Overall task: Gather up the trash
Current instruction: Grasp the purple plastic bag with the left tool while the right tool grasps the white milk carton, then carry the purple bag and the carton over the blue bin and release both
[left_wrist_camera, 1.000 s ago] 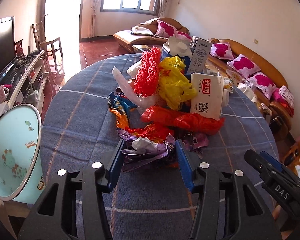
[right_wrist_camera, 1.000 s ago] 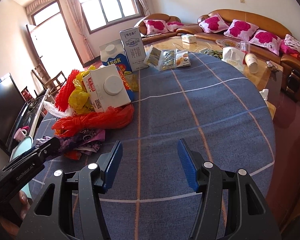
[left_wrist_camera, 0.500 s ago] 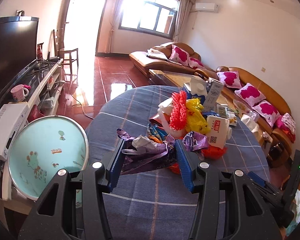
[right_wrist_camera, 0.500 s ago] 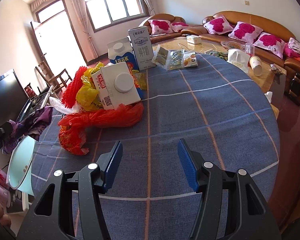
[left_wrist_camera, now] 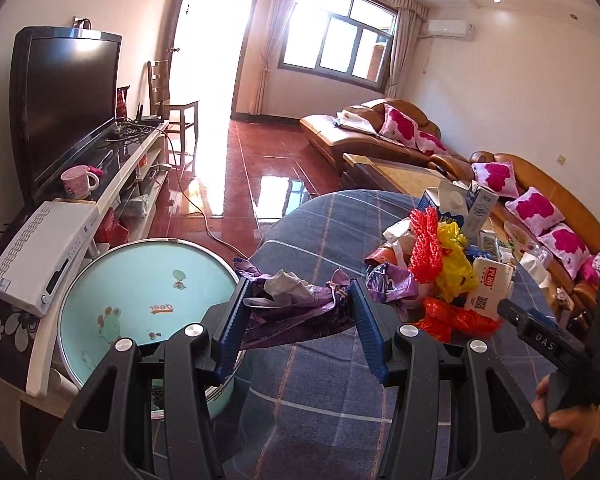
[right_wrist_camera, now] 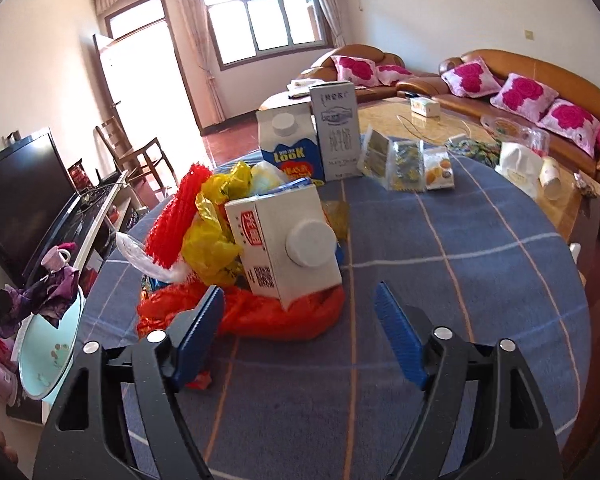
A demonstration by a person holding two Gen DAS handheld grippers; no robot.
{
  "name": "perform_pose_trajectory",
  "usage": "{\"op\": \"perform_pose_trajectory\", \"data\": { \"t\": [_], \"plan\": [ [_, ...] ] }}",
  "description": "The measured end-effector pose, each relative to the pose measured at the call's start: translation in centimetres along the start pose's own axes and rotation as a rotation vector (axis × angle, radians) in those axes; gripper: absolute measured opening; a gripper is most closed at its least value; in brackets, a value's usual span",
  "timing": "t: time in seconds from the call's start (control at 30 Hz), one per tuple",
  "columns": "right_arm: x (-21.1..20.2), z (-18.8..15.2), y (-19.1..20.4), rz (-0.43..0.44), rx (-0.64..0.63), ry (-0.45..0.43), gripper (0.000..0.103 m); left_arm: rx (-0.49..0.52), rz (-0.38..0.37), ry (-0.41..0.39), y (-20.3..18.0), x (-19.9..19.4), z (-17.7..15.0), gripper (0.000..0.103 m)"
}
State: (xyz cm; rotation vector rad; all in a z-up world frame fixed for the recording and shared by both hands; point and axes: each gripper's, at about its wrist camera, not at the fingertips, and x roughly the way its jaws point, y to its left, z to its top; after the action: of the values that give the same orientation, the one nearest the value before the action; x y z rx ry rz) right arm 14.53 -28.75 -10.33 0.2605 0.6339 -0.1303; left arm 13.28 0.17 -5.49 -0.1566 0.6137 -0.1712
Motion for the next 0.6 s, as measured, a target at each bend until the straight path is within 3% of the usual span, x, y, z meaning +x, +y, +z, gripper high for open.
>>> {"op": "perform_pose_trajectory", "data": {
  "t": [0.17,0.4,0.47,0.5,0.6],
  "plan": [
    [3.6,1.7,-1.1,0.014,0.000,0.057,0.081,-0.011,0.021,0.003,0.7,0.3,0.2,0.051],
    [6.6,2.3,-2.2,0.120,0.041,0.124,0.080,-0.021,0.026,0.023,0.5,0.8,0.2,0.051],
    [6.8,2.2,-1.9,0.154,0.032,0.137,0.072,-0.019,0.024,0.022,0.4,0.8,0.2,0.051],
    [6.9,2.2,-1.8,0.166,0.026,0.147,0.059,-0.020,0.023,0.024,0.4,0.8,0.2,0.051],
    [6.2,1.8,-1.5,0.161,0.003,0.140,0.051,-0.023,0.017,0.025,0.4,0.7,0.2,0.051]
  ]
}}
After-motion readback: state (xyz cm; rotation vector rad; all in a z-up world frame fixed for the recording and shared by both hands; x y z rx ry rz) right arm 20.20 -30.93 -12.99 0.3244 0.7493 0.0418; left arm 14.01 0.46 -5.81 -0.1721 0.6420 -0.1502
